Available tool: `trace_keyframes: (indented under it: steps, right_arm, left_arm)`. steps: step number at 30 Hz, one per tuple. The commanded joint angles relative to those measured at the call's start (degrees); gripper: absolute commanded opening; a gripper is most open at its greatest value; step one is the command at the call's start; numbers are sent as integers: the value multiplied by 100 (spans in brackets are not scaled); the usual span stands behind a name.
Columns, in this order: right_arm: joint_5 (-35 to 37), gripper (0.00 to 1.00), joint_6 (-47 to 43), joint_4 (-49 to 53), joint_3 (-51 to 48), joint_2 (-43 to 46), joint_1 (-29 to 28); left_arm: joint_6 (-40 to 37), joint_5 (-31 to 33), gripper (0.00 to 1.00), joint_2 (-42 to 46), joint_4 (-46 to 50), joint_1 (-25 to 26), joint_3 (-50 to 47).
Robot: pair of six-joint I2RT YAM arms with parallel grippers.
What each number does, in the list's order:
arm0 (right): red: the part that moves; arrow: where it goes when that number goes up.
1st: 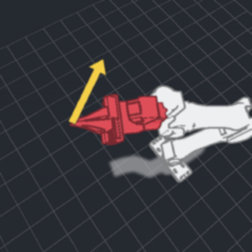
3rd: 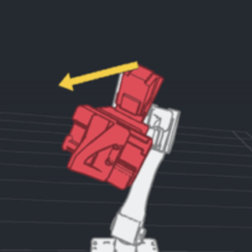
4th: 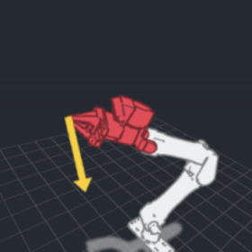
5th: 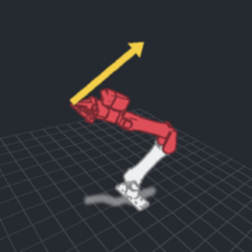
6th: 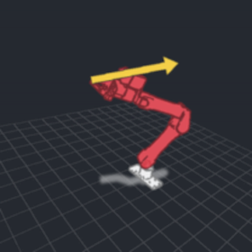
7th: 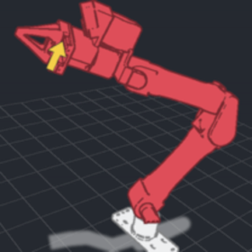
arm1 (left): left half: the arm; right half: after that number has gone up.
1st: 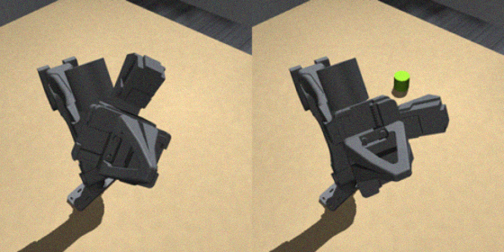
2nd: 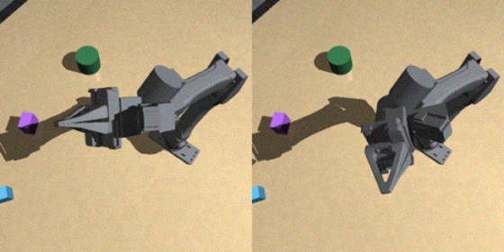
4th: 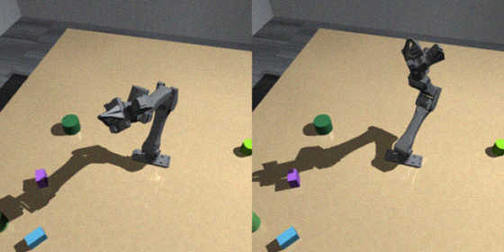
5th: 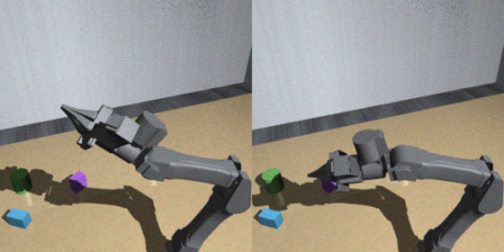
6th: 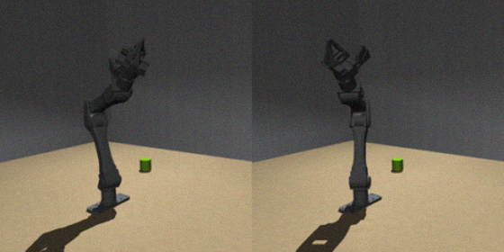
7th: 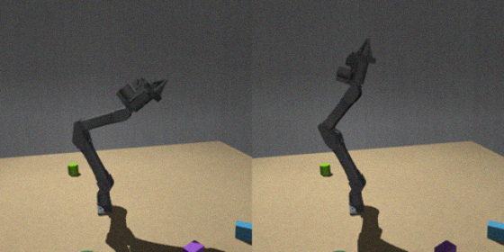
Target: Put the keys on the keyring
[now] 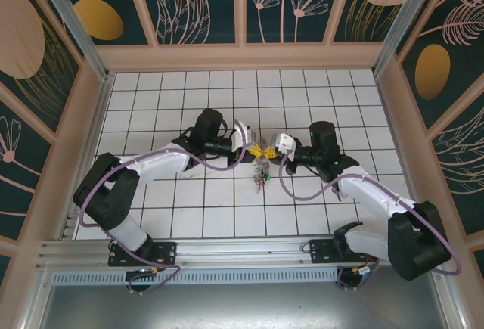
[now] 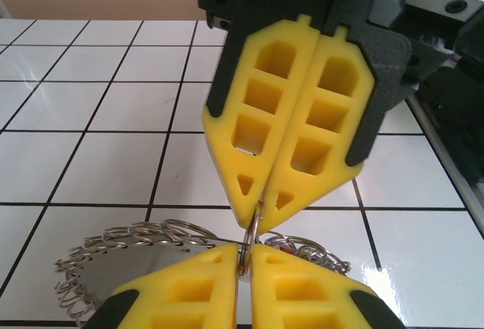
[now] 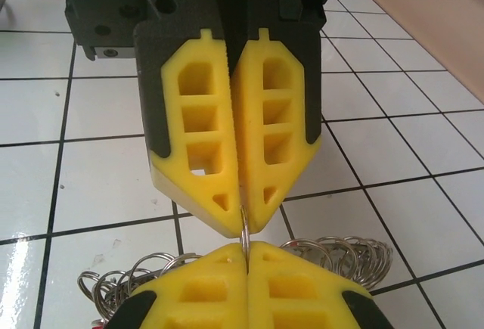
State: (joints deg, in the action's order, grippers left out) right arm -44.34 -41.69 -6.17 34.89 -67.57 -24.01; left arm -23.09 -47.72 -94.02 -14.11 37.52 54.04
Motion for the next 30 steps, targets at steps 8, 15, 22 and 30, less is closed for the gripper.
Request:
trace_keyframes:
  steps: [8,15,22,30]
  right_arm:
    - [-379,0,-36,-43,246,-18,62]
    - [-233,0,4,-116,202,93,63]
    - [-198,0,51,-123,194,119,63]
    - [-282,0,91,-99,211,127,54]
  left_arm:
    - [-195,-300,17,-213,293,27,401]
    - [-326,-151,20,-209,500,28,391]
    - [-373,24,24,-178,619,27,388]
    - [-218,-182,23,-178,333,34,397]
